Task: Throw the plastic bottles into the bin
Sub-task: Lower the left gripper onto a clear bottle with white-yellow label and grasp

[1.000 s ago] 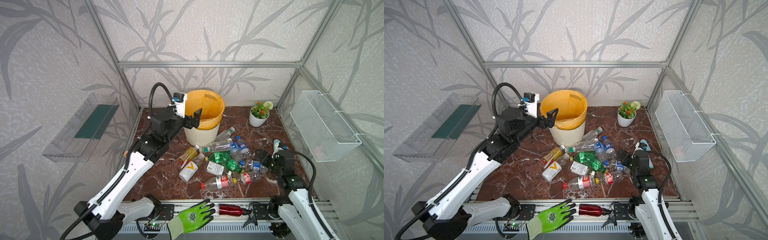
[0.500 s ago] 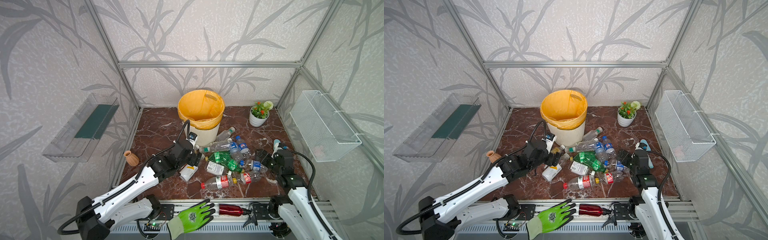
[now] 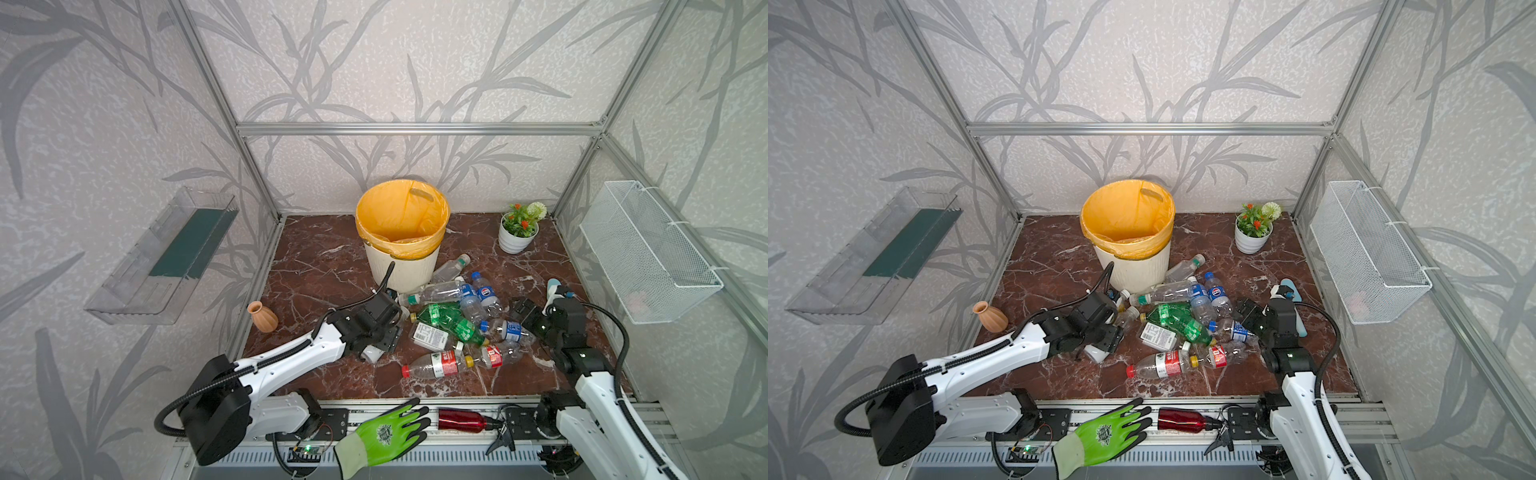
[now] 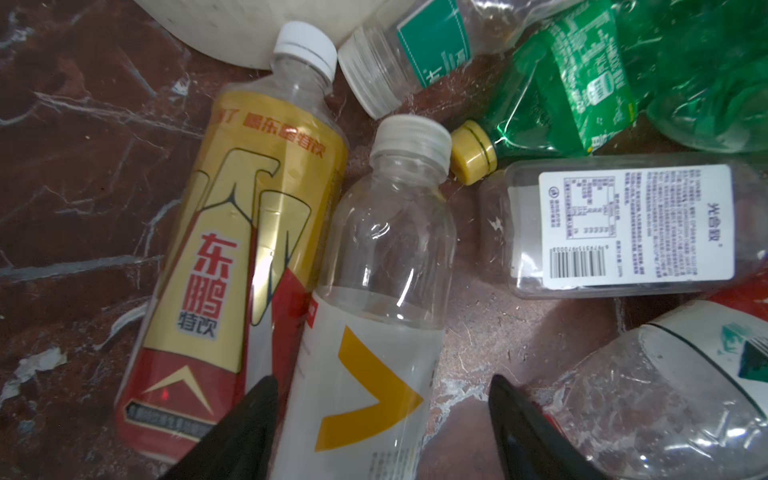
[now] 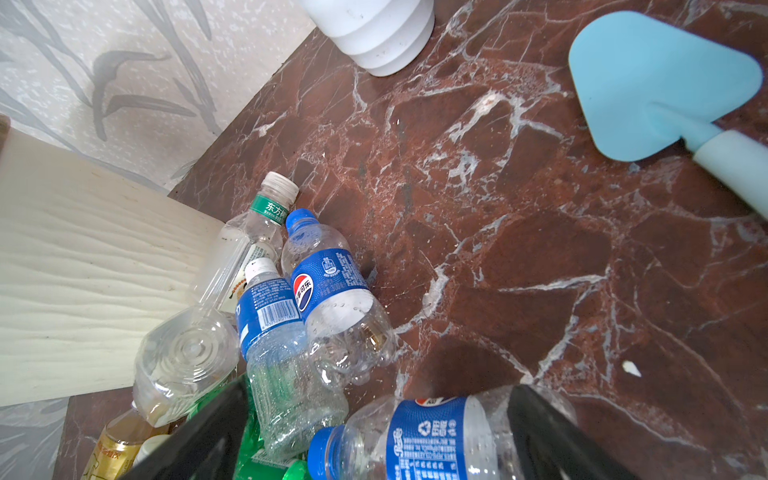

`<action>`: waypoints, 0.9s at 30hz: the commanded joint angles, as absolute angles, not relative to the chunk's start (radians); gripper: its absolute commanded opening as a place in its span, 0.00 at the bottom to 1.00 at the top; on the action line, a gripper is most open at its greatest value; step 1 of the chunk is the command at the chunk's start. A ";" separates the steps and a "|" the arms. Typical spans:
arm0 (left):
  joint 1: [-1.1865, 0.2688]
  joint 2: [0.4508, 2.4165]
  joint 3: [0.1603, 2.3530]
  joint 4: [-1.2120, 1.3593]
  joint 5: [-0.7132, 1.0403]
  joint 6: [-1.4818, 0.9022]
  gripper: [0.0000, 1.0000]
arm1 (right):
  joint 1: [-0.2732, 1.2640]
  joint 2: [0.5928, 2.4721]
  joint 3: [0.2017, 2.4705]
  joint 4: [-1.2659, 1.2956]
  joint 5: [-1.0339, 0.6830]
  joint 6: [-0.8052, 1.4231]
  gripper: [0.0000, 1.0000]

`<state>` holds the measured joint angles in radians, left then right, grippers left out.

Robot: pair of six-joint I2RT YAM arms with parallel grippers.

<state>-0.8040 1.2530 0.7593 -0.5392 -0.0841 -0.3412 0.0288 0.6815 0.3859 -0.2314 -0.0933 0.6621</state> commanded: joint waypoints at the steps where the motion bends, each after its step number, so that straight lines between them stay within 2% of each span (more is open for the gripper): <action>1: -0.807 1.285 0.790 -0.550 -0.066 -0.344 0.77 | 0.026 0.680 0.388 -0.209 -0.101 0.667 0.97; 16: -0.807 1.425 0.810 -0.529 -0.037 -0.324 0.72 | 0.027 0.707 0.376 -0.183 -0.091 0.668 0.97; 20: -0.807 1.441 0.817 -0.530 -0.030 -0.323 0.61 | 0.026 0.713 0.370 -0.173 -0.087 0.666 0.97; 27: -0.807 1.468 0.816 -0.531 -0.018 -0.328 0.68 | 0.026 0.733 0.367 -0.155 -0.089 0.664 0.98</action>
<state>-0.8040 1.4372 0.8043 -0.5186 -0.0326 -0.3317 0.0288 0.7277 0.3763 -0.1825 -0.0948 0.6621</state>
